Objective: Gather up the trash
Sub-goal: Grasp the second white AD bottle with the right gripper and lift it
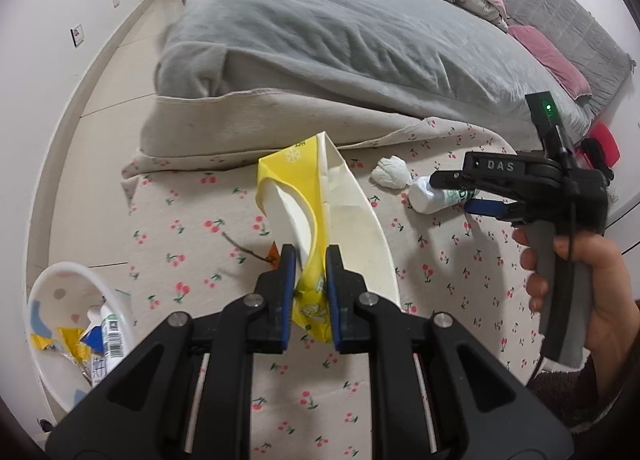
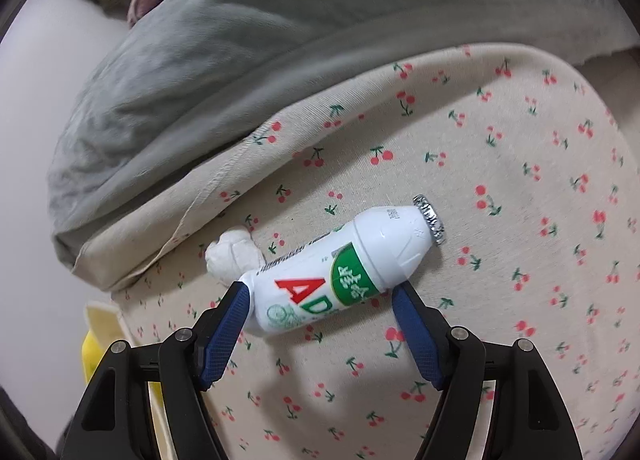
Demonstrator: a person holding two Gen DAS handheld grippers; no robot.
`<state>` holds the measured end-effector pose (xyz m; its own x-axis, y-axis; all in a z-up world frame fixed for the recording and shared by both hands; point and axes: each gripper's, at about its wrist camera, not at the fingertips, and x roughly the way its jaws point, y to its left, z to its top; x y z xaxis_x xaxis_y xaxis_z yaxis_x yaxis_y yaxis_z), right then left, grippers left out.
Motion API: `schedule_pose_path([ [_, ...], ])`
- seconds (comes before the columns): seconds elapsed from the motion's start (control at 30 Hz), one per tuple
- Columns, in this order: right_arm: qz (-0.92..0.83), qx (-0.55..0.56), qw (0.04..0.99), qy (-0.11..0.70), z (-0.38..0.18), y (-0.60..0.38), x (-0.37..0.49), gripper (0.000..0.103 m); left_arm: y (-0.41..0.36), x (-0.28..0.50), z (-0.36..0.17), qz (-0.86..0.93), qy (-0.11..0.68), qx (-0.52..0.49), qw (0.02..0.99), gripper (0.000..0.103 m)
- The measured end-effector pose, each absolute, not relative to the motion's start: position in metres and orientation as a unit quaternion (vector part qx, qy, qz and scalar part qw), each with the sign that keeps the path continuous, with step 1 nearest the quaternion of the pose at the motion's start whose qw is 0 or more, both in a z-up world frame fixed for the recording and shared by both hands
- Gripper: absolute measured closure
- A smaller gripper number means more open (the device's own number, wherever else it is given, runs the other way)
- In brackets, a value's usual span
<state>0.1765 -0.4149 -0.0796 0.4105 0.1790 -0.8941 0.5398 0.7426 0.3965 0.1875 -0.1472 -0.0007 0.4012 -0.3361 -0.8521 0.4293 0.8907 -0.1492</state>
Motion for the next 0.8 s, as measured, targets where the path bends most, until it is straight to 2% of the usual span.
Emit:
schedule_pose_path([
  [0.27,-0.119,0.365,0.773,0.505,-0.088,-0.429,0.177,0.029,-0.129,0.180,0.013,-0.234,0.483,0.020,0.844,0.087],
  [0.33,-0.124,0.355,0.777,0.504,-0.088,-0.429,0.179,0.035,-0.125,0.179,0.017,-0.237,0.477,0.002,0.846,0.087],
  [0.37,-0.125,0.350,0.781,0.503,-0.088,-0.427,0.182,0.041,-0.123,0.178,0.019,-0.238,0.475,-0.006,0.847,0.087],
  [0.4,-0.119,0.349,0.783,0.500,-0.090,-0.427,0.183,0.054,-0.121,0.177,0.020,-0.239,0.472,-0.010,0.848,0.087],
  [0.53,-0.098,0.343,0.783,0.509,-0.095,-0.422,0.182,0.066,-0.116,0.173,0.024,-0.239,0.465,-0.022,0.852,0.087],
  [0.8,-0.057,0.315,0.804,0.501,-0.069,-0.403,0.170,0.066,-0.097,0.168,0.028,-0.231,0.456,-0.027,0.859,0.087],
])
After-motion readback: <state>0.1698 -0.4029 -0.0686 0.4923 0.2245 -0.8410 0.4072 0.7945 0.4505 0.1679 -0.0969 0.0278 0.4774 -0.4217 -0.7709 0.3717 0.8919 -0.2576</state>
